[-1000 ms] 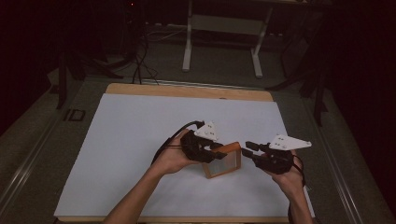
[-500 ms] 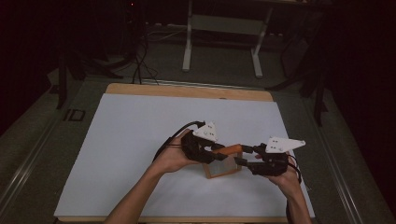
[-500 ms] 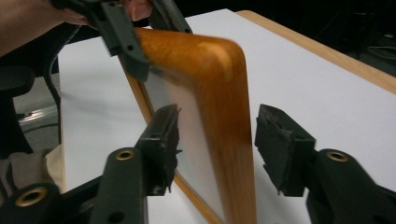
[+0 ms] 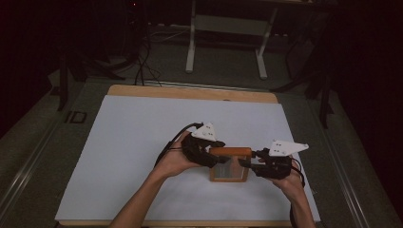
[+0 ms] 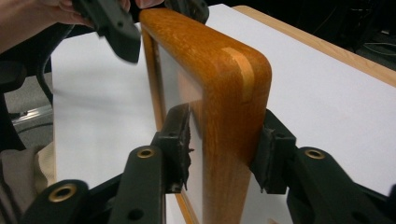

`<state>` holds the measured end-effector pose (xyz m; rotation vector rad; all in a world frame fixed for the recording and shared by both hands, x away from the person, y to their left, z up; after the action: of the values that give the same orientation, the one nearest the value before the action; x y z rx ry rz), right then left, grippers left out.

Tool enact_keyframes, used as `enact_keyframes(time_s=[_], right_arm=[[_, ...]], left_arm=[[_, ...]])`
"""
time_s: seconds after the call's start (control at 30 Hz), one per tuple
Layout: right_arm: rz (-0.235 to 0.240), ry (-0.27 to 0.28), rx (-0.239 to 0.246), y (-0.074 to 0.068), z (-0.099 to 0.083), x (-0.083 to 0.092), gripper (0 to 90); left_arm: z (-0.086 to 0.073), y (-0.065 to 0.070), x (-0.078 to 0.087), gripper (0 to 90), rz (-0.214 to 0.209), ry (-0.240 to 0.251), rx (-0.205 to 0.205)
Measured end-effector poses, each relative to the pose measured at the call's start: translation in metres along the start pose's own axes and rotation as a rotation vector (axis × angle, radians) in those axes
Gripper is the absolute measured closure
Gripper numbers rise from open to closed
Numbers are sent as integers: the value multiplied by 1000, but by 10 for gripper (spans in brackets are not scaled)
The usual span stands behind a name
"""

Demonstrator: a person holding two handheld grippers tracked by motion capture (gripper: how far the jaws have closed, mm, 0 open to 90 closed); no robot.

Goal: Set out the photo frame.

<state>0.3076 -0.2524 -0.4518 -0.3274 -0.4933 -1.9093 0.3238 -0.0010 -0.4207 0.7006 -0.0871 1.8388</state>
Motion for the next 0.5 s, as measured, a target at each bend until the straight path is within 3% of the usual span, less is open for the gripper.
enact_keyframes(time_s=[0.1, 0.13, 0.2, 0.3, 0.4, 0.5], right_arm=[[1, 0, 2, -1, 0, 1, 625], [-1, 0, 0, -1, -1, 1, 630], [-6, 2, -9, 0, -2, 2, 642], [-12, -1, -18, 1, -6, 3, 643], [-17, -4, -23, 1, -8, 5, 643], [-16, -4, -24, 1, -11, 6, 643]], left_arm=[[-10, -4, 9, 420, 25, 65, 38], [-15, -5, 10, 415, 50, 74, 45], [-25, -7, 11, 407, 62, 92, 60], [-40, -9, 3, 415, 73, 72, 74], [-53, -10, -14, 428, 105, 9, 69], [-62, -12, -30, 461, 96, -34, 77]])
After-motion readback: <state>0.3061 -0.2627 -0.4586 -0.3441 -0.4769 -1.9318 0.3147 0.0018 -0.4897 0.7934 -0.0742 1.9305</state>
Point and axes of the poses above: each handheld gripper's, and its own axes: x roughly backward along the jaws, z roughly out of its top, y roughly to its right, the point moved 2 cm from there along -x, roughly forward along the jaws, and after that the axes turned 14 degrees about x, right-handed, at the moved point
